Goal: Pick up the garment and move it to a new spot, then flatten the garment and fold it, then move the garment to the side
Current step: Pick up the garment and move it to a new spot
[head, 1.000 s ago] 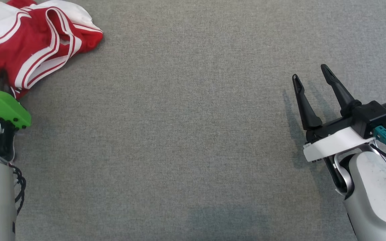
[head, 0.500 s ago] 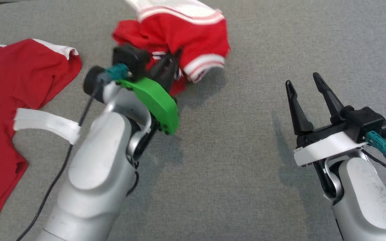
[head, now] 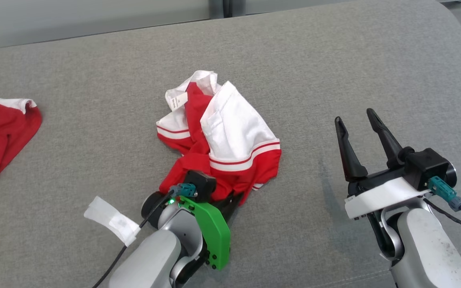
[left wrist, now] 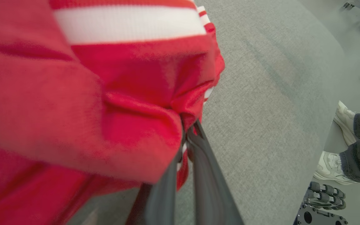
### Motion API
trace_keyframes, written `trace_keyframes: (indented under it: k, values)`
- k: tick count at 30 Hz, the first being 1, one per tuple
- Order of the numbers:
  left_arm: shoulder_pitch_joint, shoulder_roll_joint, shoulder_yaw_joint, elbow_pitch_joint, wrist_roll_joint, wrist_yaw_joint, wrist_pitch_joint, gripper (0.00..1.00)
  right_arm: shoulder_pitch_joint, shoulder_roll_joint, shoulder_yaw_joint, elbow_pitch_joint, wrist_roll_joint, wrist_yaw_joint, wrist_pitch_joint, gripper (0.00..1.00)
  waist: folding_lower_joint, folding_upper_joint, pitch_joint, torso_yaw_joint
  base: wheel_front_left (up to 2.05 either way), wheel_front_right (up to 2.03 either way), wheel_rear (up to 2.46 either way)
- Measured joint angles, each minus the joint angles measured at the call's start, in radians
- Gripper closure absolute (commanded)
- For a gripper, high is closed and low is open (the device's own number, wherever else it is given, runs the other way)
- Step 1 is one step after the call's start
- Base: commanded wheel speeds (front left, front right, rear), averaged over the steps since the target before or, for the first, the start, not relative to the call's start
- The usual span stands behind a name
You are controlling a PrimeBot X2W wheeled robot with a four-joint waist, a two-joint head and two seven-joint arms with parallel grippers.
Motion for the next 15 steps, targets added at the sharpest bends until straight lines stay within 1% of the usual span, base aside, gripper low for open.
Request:
trace_keyframes:
  k: [1, 3, 6, 8, 11, 15]
  values:
    - [0.009, 0.002, -0.01, -0.004, -0.015, 0.0, 0.0, 0.0, 0.003, 0.002, 0.006, 0.007, 0.002, 0.002, 0.0, 0.0, 0.0, 0.0, -0.003, -0.014, 0.0, 0.0, 0.0]
    - [0.017, 0.011, -0.063, -0.033, -0.088, 0.0, 0.01, 0.0, 0.013, 0.007, 0.003, 0.01, 0.013, 0.002, 0.0, 0.0, 0.0, 0.0, -0.009, -0.039, 0.0, 0.0, 0.0]
    - [0.028, 0.005, -0.137, -0.091, -0.185, 0.0, 0.022, 0.0, 0.018, 0.004, 0.019, 0.028, 0.019, 0.012, 0.0, 0.0, 0.0, 0.0, -0.022, -0.06, 0.0, 0.0, 0.0]
    - [0.039, 0.002, -0.159, -0.12, -0.216, 0.0, 0.028, 0.0, 0.014, 0.004, 0.045, 0.05, 0.023, 0.022, 0.0, 0.0, 0.0, 0.0, -0.029, -0.06, 0.0, 0.0, 0.0]
    - [0.049, 0.007, -0.159, -0.153, -0.262, 0.0, 0.028, 0.0, -0.015, 0.007, 0.085, 0.1, 0.043, 0.035, 0.0, 0.0, 0.0, 0.0, -0.036, -0.042, 0.0, 0.0, 0.0]
    - [0.055, 0.006, -0.123, -0.184, -0.263, 0.0, 0.023, 0.0, -0.076, 0.006, 0.117, 0.173, 0.069, 0.038, 0.024, 0.0, 0.0, 0.0, -0.048, 0.0, 0.0, 0.0, 0.0]
